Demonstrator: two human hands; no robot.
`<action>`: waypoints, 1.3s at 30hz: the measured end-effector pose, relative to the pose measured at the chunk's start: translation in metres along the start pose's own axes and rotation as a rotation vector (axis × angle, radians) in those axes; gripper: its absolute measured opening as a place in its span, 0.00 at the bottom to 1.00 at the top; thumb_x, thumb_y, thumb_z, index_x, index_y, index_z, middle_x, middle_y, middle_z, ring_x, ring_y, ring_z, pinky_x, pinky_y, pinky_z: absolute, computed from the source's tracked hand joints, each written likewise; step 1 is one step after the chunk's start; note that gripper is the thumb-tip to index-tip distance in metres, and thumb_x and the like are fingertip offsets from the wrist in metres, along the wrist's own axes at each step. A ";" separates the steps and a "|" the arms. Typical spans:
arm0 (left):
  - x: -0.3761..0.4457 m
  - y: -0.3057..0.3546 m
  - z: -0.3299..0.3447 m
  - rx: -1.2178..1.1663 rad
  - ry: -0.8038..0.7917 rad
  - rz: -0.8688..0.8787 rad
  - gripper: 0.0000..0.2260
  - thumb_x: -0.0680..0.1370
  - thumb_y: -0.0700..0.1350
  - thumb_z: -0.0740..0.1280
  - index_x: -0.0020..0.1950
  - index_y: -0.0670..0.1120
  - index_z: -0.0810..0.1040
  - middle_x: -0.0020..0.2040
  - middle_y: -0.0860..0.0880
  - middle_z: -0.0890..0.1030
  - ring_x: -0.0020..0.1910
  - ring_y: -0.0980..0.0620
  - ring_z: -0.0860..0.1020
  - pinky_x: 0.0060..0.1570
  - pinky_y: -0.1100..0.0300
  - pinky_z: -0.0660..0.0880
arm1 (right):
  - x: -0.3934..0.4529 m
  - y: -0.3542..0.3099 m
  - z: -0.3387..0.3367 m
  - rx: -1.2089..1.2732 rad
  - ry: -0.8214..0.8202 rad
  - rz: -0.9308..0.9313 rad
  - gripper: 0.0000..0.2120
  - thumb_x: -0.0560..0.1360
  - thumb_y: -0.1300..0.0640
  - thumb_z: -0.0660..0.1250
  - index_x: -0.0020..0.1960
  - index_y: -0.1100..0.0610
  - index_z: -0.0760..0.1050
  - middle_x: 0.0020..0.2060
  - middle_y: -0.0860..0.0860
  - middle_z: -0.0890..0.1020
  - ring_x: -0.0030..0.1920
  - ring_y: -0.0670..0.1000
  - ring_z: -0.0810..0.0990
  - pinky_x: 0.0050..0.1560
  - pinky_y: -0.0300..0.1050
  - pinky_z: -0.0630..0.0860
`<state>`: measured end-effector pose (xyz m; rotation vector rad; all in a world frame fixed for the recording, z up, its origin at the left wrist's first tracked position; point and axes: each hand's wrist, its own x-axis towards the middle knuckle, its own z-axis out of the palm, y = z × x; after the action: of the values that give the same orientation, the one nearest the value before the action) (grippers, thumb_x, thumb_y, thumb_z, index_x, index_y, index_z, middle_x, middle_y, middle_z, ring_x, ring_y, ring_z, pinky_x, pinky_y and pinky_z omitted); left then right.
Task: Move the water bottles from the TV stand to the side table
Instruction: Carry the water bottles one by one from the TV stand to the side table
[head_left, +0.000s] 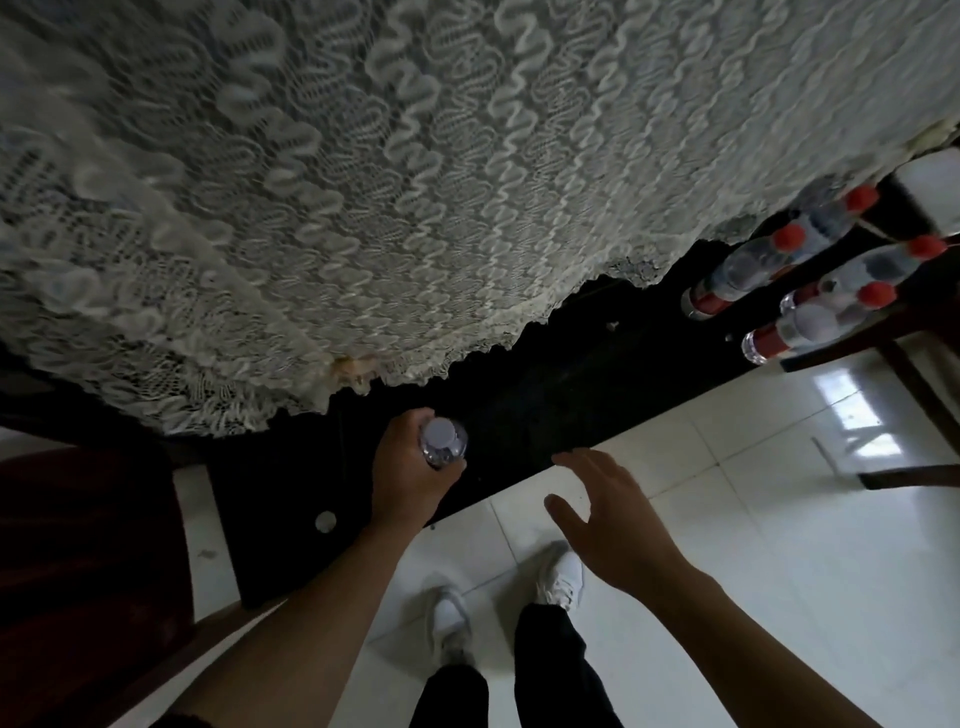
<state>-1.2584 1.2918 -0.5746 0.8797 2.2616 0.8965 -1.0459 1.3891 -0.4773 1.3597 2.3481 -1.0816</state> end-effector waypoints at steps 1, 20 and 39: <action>0.000 -0.001 0.005 -0.008 0.035 -0.013 0.26 0.67 0.45 0.81 0.61 0.47 0.75 0.55 0.49 0.77 0.54 0.49 0.77 0.51 0.55 0.75 | 0.002 0.001 0.003 0.007 0.004 -0.007 0.25 0.79 0.44 0.62 0.74 0.47 0.64 0.75 0.47 0.66 0.73 0.50 0.66 0.72 0.51 0.66; -0.056 0.132 -0.052 -0.107 0.070 0.349 0.24 0.64 0.39 0.78 0.57 0.45 0.75 0.53 0.51 0.74 0.51 0.54 0.76 0.50 0.60 0.76 | -0.015 -0.016 -0.084 0.087 0.137 -0.026 0.23 0.79 0.47 0.64 0.72 0.51 0.68 0.71 0.51 0.71 0.65 0.50 0.73 0.58 0.38 0.69; -0.112 0.367 -0.148 -0.220 -0.023 0.718 0.26 0.61 0.46 0.77 0.56 0.45 0.76 0.50 0.52 0.76 0.45 0.53 0.76 0.44 0.68 0.73 | -0.202 -0.050 -0.226 0.436 0.541 0.146 0.20 0.79 0.49 0.65 0.70 0.54 0.71 0.60 0.51 0.79 0.52 0.47 0.78 0.51 0.40 0.74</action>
<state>-1.1527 1.3604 -0.1826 1.6185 1.7735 1.3909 -0.9390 1.3973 -0.1896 2.1811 2.3760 -1.3733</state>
